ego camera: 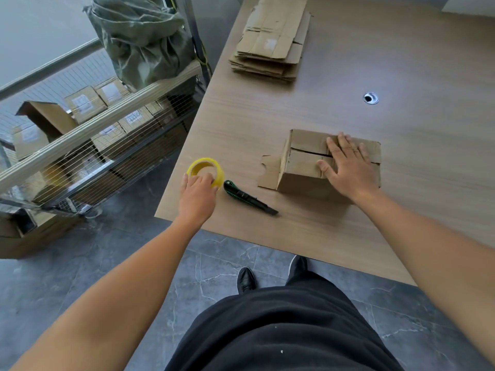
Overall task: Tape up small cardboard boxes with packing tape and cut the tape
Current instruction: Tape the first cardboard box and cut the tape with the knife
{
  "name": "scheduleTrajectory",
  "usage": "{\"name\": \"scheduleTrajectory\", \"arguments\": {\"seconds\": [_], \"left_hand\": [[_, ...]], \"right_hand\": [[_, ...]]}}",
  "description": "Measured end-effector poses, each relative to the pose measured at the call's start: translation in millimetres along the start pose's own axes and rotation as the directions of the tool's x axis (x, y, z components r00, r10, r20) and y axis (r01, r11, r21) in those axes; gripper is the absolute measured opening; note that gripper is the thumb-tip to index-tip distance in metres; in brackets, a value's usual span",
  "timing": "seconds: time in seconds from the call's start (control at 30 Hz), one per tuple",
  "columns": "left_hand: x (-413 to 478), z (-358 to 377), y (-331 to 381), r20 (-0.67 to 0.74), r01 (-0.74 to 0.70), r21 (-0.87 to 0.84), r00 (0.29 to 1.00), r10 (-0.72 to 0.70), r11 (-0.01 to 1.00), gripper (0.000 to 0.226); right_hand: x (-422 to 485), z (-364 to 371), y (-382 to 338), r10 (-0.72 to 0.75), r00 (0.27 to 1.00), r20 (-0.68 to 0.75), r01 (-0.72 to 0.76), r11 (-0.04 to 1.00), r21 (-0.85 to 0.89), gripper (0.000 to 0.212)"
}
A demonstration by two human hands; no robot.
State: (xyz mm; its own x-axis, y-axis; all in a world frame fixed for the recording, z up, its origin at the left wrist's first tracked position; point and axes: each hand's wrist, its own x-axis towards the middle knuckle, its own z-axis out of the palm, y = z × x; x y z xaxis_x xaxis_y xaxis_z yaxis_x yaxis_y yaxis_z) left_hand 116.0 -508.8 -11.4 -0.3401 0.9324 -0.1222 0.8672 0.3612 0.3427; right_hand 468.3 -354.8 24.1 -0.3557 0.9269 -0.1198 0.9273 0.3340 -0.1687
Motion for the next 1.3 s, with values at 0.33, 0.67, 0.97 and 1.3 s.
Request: {"name": "scheduleTrajectory", "arguments": {"seconds": [0.33, 0.67, 0.97, 1.3], "left_hand": [[41.7, -16.2, 172.4, -0.105, -0.686, 0.105, 0.712, 0.694, 0.720, 0.018], [67.6, -3.7, 220.2, 0.141, -0.819, 0.034, 0.572, 0.808, 0.573, 0.024], [54.6, 14.8, 257.2, 0.134, -0.703, 0.076, 0.710, 0.692, 0.707, 0.025], [57.4, 18.2, 235.6, 0.127, -0.602, -0.063, 0.787, 0.604, 0.796, 0.039]], "right_hand": [[0.5, -14.7, 16.2, -0.027, 0.993, -0.112, 0.080, 0.859, 0.506, 0.071], [6.9, -36.8, 47.1, 0.194, 0.980, 0.047, -0.109, 0.322, 0.940, 0.061], [31.0, -45.9, 73.0, 0.001, 0.996, 0.086, -0.074, 0.510, 0.857, 0.079], [28.9, -44.7, 87.1, -0.185, 0.983, -0.017, 0.127, 0.604, 0.787, 0.032]]}}
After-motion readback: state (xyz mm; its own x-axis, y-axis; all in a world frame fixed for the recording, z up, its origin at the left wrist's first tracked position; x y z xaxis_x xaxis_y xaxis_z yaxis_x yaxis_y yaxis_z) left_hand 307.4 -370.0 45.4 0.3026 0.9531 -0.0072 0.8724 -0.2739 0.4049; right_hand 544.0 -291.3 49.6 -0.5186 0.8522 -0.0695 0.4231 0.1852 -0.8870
